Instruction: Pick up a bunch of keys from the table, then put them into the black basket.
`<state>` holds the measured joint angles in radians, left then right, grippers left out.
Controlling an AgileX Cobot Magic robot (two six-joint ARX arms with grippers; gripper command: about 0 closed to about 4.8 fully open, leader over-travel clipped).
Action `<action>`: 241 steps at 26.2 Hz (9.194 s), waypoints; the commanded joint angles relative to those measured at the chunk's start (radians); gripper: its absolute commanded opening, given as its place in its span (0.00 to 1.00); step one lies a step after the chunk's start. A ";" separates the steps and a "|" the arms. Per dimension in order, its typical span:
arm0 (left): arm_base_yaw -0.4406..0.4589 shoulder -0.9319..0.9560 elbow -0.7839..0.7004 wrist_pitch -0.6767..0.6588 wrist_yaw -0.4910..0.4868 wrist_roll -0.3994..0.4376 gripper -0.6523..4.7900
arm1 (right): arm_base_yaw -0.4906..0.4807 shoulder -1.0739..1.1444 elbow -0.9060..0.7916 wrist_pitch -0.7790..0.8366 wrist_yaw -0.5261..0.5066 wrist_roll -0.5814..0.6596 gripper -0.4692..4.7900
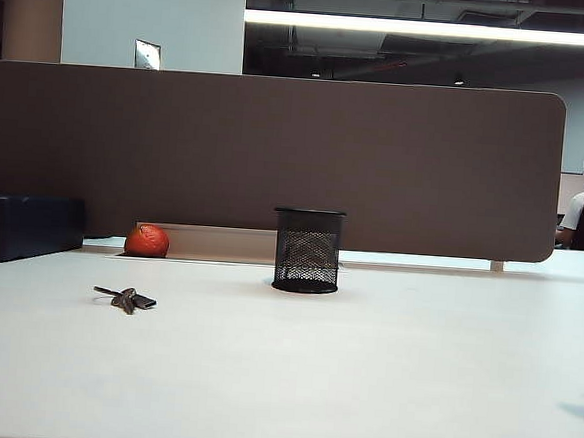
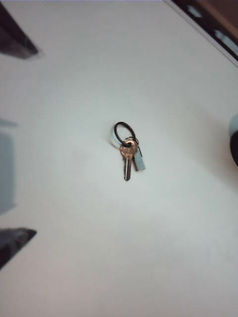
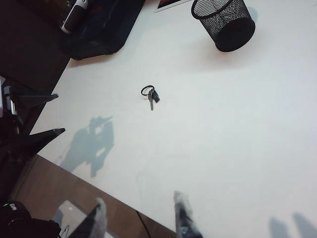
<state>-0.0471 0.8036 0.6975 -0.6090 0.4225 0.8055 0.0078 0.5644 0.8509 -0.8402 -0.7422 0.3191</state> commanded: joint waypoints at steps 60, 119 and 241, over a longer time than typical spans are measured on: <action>-0.038 0.816 0.040 0.776 0.155 -1.476 0.90 | 0.001 0.049 0.003 0.007 0.043 -0.039 0.43; -0.039 0.930 0.040 0.834 0.082 -1.512 0.11 | 0.000 0.048 0.003 0.007 0.071 -0.039 0.43; -0.334 1.295 0.906 0.744 0.150 -0.971 0.19 | 0.001 0.047 0.003 0.006 0.092 -0.039 0.43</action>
<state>-0.3801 2.1029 1.5986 0.1303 0.5716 -0.1719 0.0074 0.6136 0.8509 -0.8398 -0.6472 0.2855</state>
